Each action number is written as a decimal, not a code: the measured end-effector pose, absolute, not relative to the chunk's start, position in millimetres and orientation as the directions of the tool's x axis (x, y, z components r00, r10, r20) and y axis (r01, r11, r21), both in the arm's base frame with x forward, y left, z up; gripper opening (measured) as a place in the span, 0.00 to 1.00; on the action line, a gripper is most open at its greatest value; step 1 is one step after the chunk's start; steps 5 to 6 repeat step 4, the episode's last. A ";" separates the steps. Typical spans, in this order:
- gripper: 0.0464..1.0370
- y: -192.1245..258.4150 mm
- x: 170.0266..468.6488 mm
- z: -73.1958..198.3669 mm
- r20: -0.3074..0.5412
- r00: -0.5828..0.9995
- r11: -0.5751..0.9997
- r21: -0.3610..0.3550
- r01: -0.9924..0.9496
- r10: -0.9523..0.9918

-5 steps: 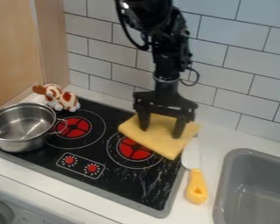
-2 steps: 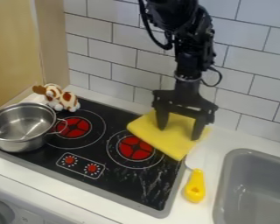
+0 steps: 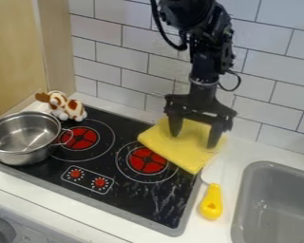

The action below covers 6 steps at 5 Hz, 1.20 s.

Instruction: Move the yellow cloth to the upper right side of the stove

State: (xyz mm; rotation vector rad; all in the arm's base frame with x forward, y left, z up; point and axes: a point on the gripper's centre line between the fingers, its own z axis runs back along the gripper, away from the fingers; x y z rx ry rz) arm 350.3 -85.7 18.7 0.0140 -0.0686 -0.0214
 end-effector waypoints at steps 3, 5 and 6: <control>0.96 -74.3 331.1 84.8 0.236 0.970 0.998 0.006 -0.057 0.054; 0.96 -74.4 332.0 87.3 0.245 0.968 0.998 0.003 -0.062 0.060; 0.96 -74.4 332.0 87.3 0.245 0.968 0.998 0.003 -0.062 0.060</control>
